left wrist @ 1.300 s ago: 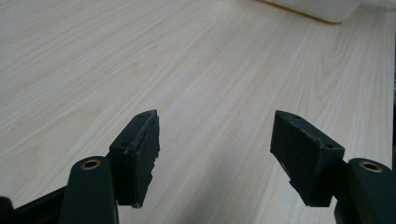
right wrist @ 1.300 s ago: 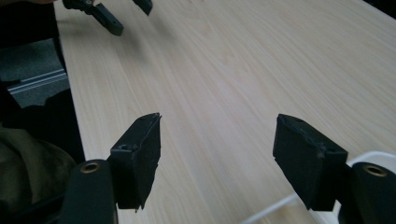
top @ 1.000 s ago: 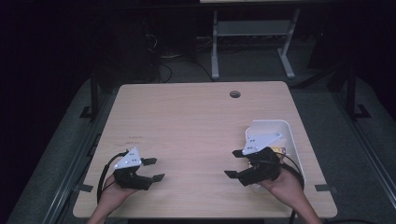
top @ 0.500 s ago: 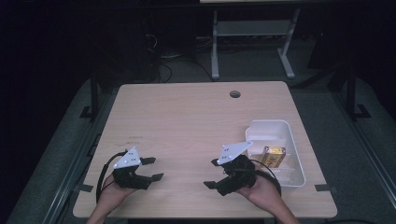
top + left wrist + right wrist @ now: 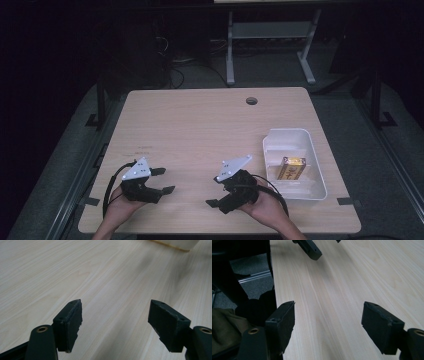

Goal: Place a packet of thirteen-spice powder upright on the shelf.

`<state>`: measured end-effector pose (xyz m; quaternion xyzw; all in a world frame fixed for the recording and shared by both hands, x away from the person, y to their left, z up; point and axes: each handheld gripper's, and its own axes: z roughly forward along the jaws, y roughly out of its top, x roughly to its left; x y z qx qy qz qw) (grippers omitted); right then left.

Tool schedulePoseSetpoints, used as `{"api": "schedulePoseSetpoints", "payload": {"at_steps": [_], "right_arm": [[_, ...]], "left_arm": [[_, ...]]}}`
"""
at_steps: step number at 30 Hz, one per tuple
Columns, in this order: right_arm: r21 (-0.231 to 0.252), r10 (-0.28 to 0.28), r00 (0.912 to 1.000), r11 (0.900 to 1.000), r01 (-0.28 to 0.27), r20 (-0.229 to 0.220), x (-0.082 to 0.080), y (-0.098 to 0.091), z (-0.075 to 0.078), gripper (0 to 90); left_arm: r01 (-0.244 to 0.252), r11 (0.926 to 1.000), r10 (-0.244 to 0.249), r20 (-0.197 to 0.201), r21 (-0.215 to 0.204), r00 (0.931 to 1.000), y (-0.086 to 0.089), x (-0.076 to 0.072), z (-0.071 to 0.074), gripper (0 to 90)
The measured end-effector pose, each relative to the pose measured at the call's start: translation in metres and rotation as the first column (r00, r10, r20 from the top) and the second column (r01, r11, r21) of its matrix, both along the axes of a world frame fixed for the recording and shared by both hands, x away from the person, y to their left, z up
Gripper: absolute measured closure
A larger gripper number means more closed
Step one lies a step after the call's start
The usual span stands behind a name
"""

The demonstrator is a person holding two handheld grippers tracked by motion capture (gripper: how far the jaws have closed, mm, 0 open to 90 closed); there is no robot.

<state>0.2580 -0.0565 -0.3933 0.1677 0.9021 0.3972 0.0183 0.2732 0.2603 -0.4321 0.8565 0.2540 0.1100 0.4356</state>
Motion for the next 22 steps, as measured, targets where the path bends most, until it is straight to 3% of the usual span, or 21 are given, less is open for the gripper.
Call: {"api": "schedulePoseSetpoints", "payload": {"at_steps": [16, 22], "right_arm": [[-0.023, 0.023, 0.9988, 0.9994, -0.024, -0.043, -0.003, 0.018, -0.028, 26.1], [-0.021, 0.036, 0.9984, 0.9991, -0.037, -0.043, -0.006, 0.019, -0.031, 25.1]], "left_arm": [[-0.018, 0.9998, 0.018, 0.005, 0.010, 0.9998, 0.000, 0.000, -0.001, 19.8], [-0.020, 0.9998, 0.020, 0.005, 0.008, 0.9998, -0.001, 0.001, -0.001, 18.6]]}}
